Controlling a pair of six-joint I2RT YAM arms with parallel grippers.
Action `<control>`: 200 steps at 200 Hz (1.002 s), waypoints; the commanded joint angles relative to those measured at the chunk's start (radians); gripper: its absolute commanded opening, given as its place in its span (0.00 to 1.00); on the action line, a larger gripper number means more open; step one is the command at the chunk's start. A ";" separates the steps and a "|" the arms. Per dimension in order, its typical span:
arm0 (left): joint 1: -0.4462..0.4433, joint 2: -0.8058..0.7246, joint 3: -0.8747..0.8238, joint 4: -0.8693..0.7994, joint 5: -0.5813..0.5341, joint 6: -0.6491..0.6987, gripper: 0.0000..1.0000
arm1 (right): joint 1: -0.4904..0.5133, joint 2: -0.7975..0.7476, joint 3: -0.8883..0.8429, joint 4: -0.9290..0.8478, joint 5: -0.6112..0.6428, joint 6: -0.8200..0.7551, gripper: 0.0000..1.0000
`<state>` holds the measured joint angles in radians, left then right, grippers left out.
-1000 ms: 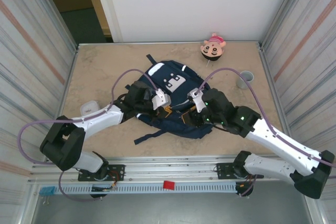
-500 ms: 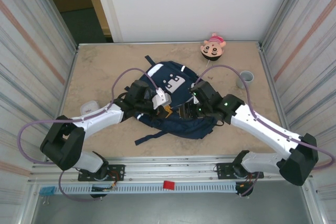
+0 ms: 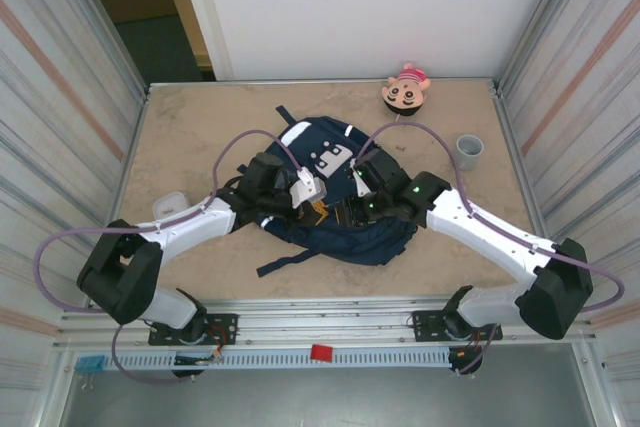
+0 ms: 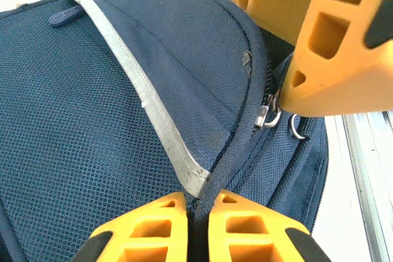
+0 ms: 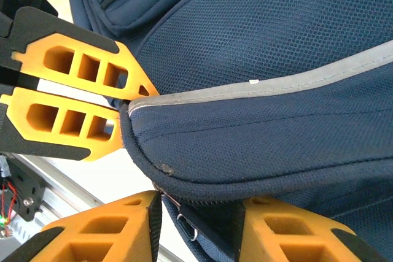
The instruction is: Pack the student bag
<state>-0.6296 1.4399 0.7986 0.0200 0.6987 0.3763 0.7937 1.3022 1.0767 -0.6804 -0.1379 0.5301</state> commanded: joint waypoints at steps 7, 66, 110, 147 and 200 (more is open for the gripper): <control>-0.004 -0.016 0.031 0.029 0.065 -0.040 0.08 | 0.011 0.033 0.044 -0.051 0.019 -0.041 0.33; -0.003 -0.019 0.033 0.010 0.026 -0.037 0.08 | 0.035 0.059 0.081 -0.134 0.134 -0.030 0.12; 0.013 -0.020 0.037 -0.015 -0.034 -0.032 0.08 | 0.029 0.027 0.081 -0.201 0.199 -0.013 0.03; 0.019 -0.020 0.039 -0.015 -0.032 -0.033 0.08 | 0.023 0.005 0.032 -0.163 0.138 0.001 0.05; 0.019 -0.020 0.035 0.016 0.003 -0.058 0.08 | 0.030 0.031 0.005 -0.085 0.086 0.023 0.20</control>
<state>-0.6292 1.4399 0.8059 0.0109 0.6724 0.3668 0.8356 1.3251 1.1019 -0.7269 -0.0658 0.5285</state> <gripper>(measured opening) 0.112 0.173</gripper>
